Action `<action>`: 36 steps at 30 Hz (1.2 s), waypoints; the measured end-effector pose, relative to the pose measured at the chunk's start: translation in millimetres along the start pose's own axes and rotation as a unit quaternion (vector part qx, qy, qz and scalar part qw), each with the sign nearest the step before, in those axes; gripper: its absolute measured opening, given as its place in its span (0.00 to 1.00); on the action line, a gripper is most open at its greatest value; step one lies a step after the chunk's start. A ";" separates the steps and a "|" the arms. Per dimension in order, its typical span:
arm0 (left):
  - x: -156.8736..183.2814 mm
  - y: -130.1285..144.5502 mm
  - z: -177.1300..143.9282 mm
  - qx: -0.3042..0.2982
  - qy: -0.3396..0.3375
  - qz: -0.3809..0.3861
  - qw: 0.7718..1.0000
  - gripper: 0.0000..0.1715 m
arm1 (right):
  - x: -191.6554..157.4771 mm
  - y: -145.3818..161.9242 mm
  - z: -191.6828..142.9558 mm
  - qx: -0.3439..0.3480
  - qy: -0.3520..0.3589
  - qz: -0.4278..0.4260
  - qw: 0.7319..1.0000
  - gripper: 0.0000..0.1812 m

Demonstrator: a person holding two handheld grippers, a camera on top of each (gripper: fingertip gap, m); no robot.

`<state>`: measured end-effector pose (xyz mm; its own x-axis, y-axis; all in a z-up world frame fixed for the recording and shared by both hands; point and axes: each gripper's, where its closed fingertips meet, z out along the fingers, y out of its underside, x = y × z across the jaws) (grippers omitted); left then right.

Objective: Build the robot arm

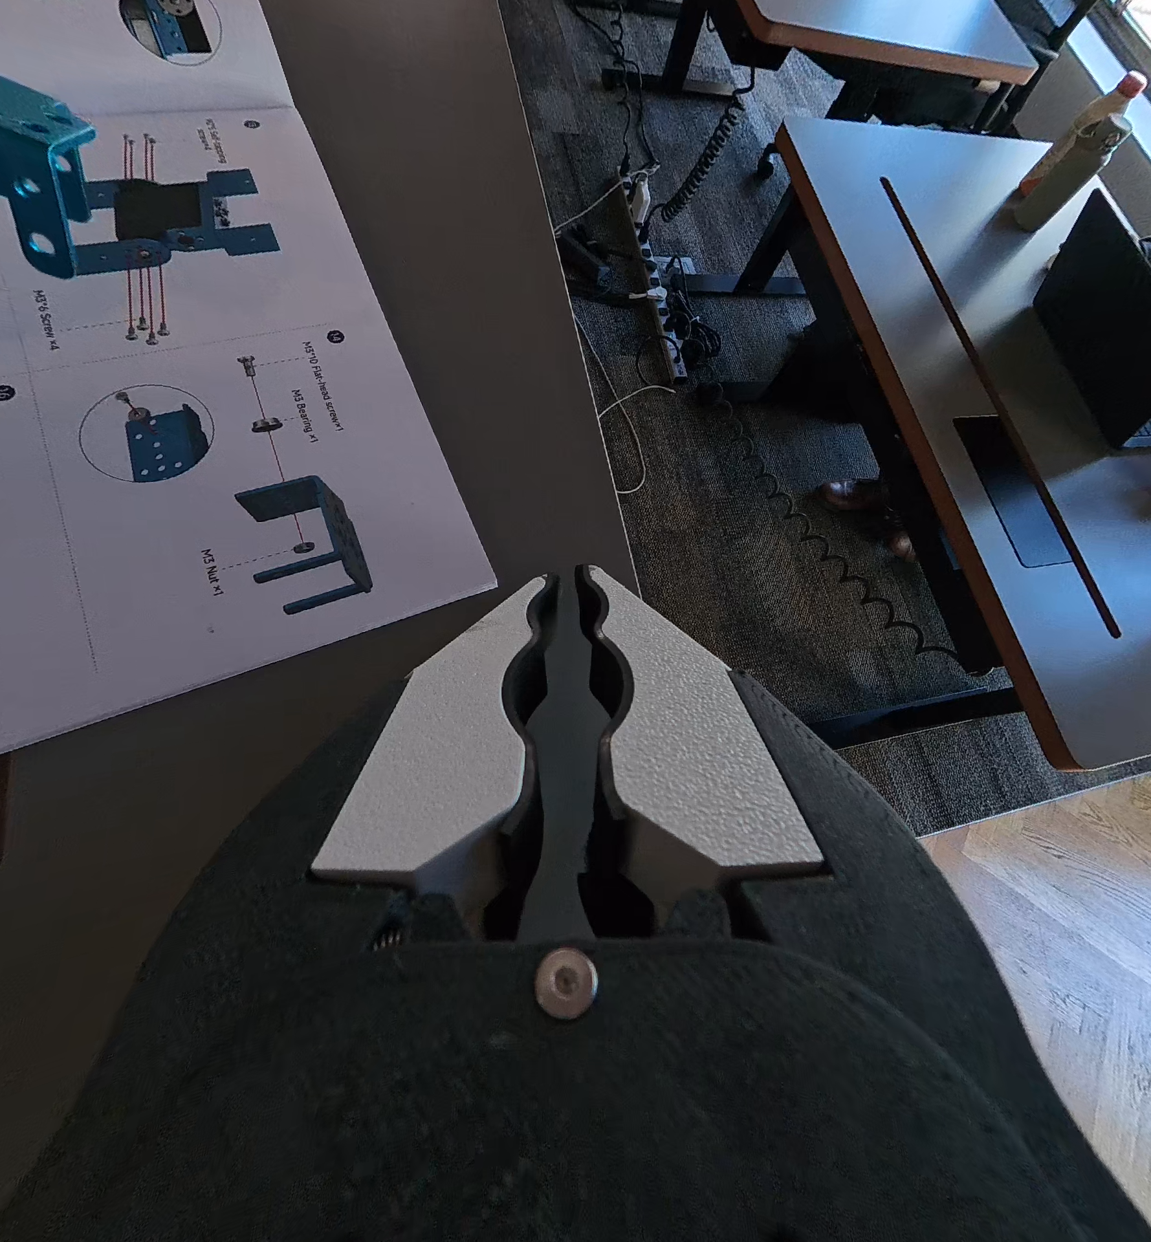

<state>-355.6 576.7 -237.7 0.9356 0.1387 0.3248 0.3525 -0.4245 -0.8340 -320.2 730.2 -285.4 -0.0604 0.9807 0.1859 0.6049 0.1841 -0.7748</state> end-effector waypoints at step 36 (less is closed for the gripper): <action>9.7 -19.7 -14.4 0.048 0.103 -0.180 0.977 0.00 | -1.0 -0.3 -0.4 0.001 0.000 -0.005 1.000 0.03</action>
<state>-353.7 573.6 -211.8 0.7299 0.0761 0.6793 0.6674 -0.2942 -0.6842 -320.0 729.1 -285.1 -0.0667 0.9788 0.1939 0.6024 0.1944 -0.7742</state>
